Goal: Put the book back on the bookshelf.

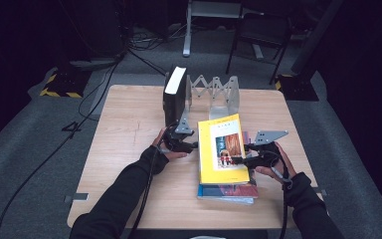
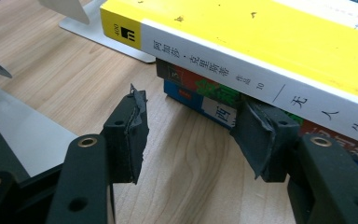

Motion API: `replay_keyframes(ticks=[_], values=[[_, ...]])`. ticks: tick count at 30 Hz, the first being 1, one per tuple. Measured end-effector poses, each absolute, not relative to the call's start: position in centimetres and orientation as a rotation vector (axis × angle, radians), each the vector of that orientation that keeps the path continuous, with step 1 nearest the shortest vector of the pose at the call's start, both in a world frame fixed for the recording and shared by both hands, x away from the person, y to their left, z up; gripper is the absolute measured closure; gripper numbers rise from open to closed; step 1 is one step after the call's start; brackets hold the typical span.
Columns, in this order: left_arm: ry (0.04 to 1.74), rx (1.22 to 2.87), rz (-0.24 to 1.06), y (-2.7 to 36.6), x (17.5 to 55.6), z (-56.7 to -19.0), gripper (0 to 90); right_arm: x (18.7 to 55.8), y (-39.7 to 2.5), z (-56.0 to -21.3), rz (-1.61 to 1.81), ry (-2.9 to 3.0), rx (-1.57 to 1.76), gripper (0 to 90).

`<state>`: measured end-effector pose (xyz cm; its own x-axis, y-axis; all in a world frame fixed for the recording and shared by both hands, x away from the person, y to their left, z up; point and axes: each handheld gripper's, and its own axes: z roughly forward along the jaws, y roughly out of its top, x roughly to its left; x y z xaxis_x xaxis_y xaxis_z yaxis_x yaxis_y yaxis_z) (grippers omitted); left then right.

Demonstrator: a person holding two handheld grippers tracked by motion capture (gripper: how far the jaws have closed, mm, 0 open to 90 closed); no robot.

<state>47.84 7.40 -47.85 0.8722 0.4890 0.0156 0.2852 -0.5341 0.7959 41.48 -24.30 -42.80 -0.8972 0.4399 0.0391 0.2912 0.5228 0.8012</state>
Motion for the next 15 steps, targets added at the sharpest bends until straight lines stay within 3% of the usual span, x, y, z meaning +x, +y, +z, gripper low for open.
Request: replay_keyframes(ticks=[3,7,10,15], values=[[0.557,2.163,0.283,7.6,47.9,-47.8,45.0,41.7,-24.1,-42.7,1.316,2.605,0.637,46.5],[0.568,2.143,0.269,7.6,47.9,-47.8,46.1,41.6,-24.5,-42.7,1.348,2.554,0.646,70.8],[0.557,2.130,0.277,7.4,47.7,-47.6,46.7,41.2,-24.8,-42.7,1.393,2.523,0.631,75.3],[0.572,2.081,0.174,7.8,47.8,-46.9,46.6,40.1,-25.3,-42.7,1.425,2.463,0.581,78.0]])
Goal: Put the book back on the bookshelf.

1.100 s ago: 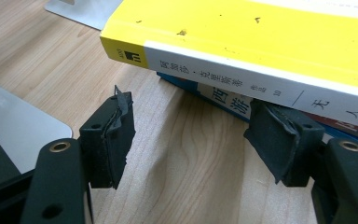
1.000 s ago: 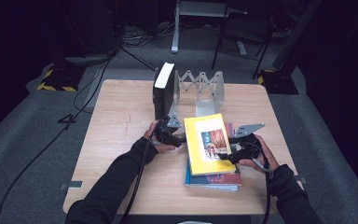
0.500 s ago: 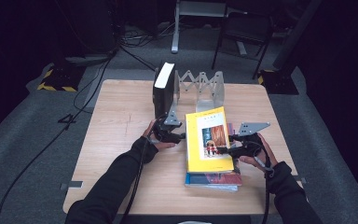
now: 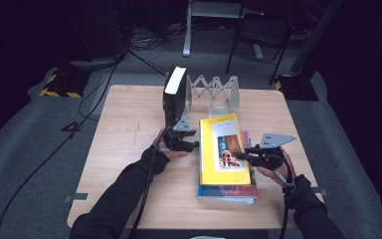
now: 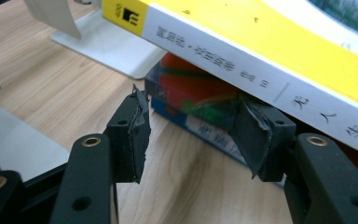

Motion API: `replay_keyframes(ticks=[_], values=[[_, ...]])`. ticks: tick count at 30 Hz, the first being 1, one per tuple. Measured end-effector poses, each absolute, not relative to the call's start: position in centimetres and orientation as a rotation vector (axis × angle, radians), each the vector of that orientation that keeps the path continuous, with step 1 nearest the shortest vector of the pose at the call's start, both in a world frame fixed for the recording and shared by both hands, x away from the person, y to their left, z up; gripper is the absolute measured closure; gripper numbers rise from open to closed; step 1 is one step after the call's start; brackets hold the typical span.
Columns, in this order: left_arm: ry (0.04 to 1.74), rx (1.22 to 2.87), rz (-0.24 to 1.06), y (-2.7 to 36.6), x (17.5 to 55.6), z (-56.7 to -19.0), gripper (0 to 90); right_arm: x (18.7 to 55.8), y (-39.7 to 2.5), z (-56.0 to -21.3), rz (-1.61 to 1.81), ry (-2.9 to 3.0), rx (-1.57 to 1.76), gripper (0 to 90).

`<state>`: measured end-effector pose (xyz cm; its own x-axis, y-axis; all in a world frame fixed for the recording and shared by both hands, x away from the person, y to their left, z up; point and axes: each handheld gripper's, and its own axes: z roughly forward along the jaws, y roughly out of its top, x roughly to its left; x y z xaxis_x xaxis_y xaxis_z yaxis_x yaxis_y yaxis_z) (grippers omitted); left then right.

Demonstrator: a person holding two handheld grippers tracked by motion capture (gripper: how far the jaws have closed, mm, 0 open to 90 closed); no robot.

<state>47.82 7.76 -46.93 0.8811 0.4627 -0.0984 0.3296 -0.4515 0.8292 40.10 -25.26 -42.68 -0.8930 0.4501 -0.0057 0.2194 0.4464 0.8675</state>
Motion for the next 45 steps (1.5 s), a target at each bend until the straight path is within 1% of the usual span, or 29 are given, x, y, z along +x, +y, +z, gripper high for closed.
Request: replay_keyframes(ticks=[1,2,9,16,18,19,20,21,23,26,29,30,32,33,34,36,39,42,45], values=[[0.578,2.067,0.130,7.8,48.0,-46.8,46.7,39.8,-25.4,-42.7,1.439,2.443,0.565,78.6],[0.583,2.062,0.128,7.9,48.1,-46.6,46.6,39.6,-25.5,-42.7,1.450,2.433,0.554,78.9],[0.600,2.048,0.176,8.0,48.9,-44.6,46.6,38.3,-25.5,-42.3,1.450,2.356,0.499,80.6],[0.553,2.024,0.234,7.9,48.8,-41.5,46.8,37.9,-26.0,-41.4,1.507,2.276,0.455,79.0],[0.532,2.016,0.248,7.9,48.7,-40.1,47.9,37.7,-26.0,-41.0,1.511,2.262,0.419,78.6],[0.532,2.016,0.248,7.9,48.7,-40.1,47.9,37.7,-26.0,-41.0,1.511,2.262,0.419,78.6],[0.521,2.017,0.263,7.9,48.7,-39.5,47.9,37.6,-25.9,-40.9,1.496,2.255,0.403,77.1],[0.513,2.011,0.264,7.8,48.6,-39.2,48.0,37.6,-25.9,-40.9,1.519,2.267,0.396,72.5],[0.489,2.008,0.252,7.7,48.3,-38.8,48.8,37.5,-25.9,-41.0,1.516,2.271,0.386,71.2],[0.462,2.002,0.231,7.5,48.0,-38.8,52.1,37.6,-25.6,-41.0,1.505,2.291,0.365,62.5],[0.444,2.001,0.214,7.4,47.7,-38.8,53.8,37.7,-25.2,-41.0,1.493,2.313,0.369,57.6],[0.445,2.006,0.217,7.4,47.6,-38.8,53.8,37.8,-25.1,-41.1,1.497,2.323,0.385,57.1],[0.434,2.015,0.225,7.4,47.5,-38.7,53.8,38.0,-25.0,-41.0,1.484,2.325,0.407,58.0],[0.430,2.016,0.220,7.4,47.4,-38.7,53.7,38.0,-25.0,-41.0,1.480,2.327,0.416,61.5],[0.431,2.016,0.220,7.4,47.3,-38.6,53.8,38.0,-25.0,-41.0,1.473,2.324,0.431,66.9],[0.430,2.020,0.234,7.4,47.2,-38.3,53.8,37.9,-25.0,-41.0,1.484,2.316,0.427,72.1],[0.438,2.030,0.266,7.2,47.0,-37.7,53.9,37.6,-24.8,-40.8,1.444,2.290,0.440,75.8],[0.442,2.044,0.297,7.1,47.1,-37.1,56.5,37.7,-24.7,-40.6,1.404,2.241,0.456,79.0],[0.443,2.020,0.314,7.1,47.3,-36.2,56.5,38.0,-24.5,-40.4,1.372,2.162,0.471,83.2]])
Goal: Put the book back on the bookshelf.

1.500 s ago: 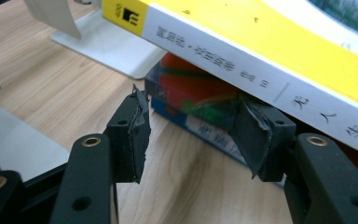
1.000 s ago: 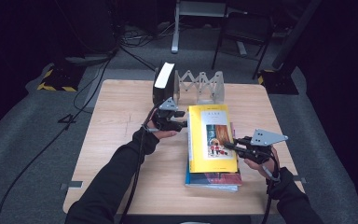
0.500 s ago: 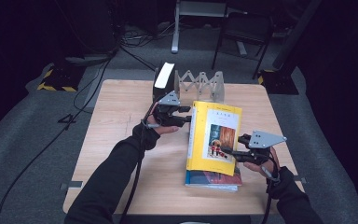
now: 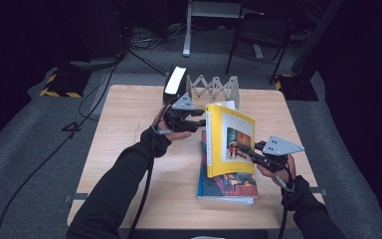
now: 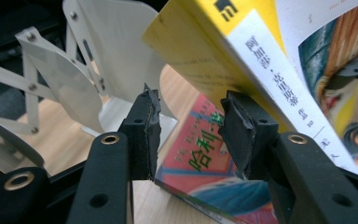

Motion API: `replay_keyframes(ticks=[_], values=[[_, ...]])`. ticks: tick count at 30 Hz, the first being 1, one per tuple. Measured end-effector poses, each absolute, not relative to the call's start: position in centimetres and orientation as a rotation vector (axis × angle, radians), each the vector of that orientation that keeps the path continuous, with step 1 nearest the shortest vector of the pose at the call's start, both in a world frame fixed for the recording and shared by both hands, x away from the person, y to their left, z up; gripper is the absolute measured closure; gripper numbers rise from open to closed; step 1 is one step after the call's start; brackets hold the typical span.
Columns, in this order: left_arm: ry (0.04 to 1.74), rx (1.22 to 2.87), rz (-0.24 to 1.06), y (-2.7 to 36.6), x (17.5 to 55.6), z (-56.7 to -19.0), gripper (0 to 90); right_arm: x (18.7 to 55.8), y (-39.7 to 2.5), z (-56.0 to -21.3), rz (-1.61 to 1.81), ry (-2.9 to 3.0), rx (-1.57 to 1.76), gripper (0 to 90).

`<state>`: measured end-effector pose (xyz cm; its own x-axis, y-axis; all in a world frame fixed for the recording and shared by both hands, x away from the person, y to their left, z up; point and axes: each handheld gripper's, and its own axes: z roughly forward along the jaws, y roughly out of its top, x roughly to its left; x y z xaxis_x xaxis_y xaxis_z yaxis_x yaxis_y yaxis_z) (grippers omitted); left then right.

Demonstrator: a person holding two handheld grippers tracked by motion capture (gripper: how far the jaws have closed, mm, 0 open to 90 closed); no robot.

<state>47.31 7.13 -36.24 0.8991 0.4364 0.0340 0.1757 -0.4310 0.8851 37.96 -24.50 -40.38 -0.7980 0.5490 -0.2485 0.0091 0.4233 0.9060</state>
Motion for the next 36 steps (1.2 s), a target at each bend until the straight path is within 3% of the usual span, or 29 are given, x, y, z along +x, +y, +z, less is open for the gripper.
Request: replay_keyframes(ticks=[9,15,26,36], values=[[0.416,1.928,0.286,7.3,46.3,-35.1,56.3,37.8,-24.7,-40.6,1.398,2.036,0.509,87.3],[0.389,1.892,0.292,7.1,44.4,-35.6,45.8,36.3,-25.3,-41.5,1.414,2.027,0.502,87.6],[0.360,2.013,0.307,7.5,41.4,-39.0,36.6,35.4,-25.8,-41.7,1.415,2.042,0.481,87.6],[0.318,2.125,0.223,5.6,39.0,-42.4,31.0,35.0,-26.0,-41.8,1.416,2.050,0.476,87.6]])
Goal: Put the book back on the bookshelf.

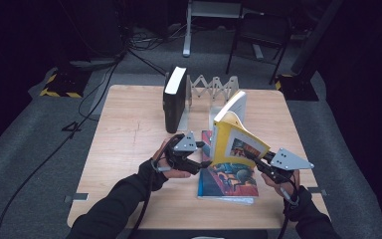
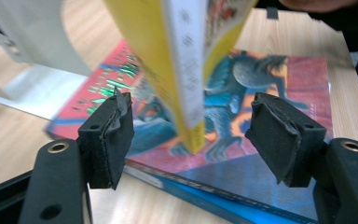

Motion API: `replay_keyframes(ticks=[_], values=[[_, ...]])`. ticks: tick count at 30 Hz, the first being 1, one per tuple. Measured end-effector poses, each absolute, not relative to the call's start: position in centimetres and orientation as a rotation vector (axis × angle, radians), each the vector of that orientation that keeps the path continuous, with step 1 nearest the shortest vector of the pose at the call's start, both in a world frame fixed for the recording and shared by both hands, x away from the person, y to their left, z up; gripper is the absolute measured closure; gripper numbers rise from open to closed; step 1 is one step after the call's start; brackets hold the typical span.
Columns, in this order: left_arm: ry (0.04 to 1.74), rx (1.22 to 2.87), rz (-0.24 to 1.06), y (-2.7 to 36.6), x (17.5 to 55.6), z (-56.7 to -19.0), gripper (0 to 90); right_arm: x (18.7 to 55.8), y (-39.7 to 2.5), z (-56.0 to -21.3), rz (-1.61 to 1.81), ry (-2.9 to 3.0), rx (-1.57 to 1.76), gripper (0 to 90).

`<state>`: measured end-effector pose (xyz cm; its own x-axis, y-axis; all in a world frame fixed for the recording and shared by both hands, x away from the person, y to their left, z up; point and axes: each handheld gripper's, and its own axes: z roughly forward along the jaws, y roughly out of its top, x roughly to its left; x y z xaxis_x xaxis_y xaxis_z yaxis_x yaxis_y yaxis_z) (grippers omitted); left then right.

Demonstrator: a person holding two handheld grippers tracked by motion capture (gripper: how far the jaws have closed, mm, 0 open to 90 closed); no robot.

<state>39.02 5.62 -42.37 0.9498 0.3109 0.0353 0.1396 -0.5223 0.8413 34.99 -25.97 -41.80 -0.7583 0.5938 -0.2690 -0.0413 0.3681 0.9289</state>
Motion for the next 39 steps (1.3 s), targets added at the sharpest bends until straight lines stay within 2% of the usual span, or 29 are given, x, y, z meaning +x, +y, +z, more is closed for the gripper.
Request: replay_keyframes(ticks=[8,11,20,22,26,27,34,39], values=[[0.345,2.139,0.202,2.8,39.3,-44.0,28.0,34.5,-26.1,-41.9,1.412,2.056,0.466,87.3],[0.340,2.124,0.231,1.8,39.5,-44.0,25.9,34.3,-26.2,-41.8,1.403,2.063,0.460,87.0],[0.349,2.040,0.291,1.3,40.2,-43.1,34.0,33.9,-27.2,-41.8,1.389,2.042,0.477,79.3],[0.351,2.029,0.302,1.4,40.3,-43.0,38.3,33.9,-27.8,-41.8,1.394,2.022,0.508,75.5],[0.328,2.007,0.306,1.8,40.4,-42.8,53.7,33.8,-28.4,-41.6,1.389,1.995,0.532,70.1],[0.321,2.009,0.312,1.8,40.3,-42.7,53.7,33.9,-28.5,-41.5,1.393,1.979,0.548,67.5],[0.286,2.018,0.295,1.9,40.0,-42.5,71.8,34.7,-28.8,-41.3,1.350,1.904,0.658,54.4],[0.264,2.023,0.274,2.2,39.6,-42.4,74.2,35.5,-28.7,-41.5,1.327,1.909,0.714,46.5]])
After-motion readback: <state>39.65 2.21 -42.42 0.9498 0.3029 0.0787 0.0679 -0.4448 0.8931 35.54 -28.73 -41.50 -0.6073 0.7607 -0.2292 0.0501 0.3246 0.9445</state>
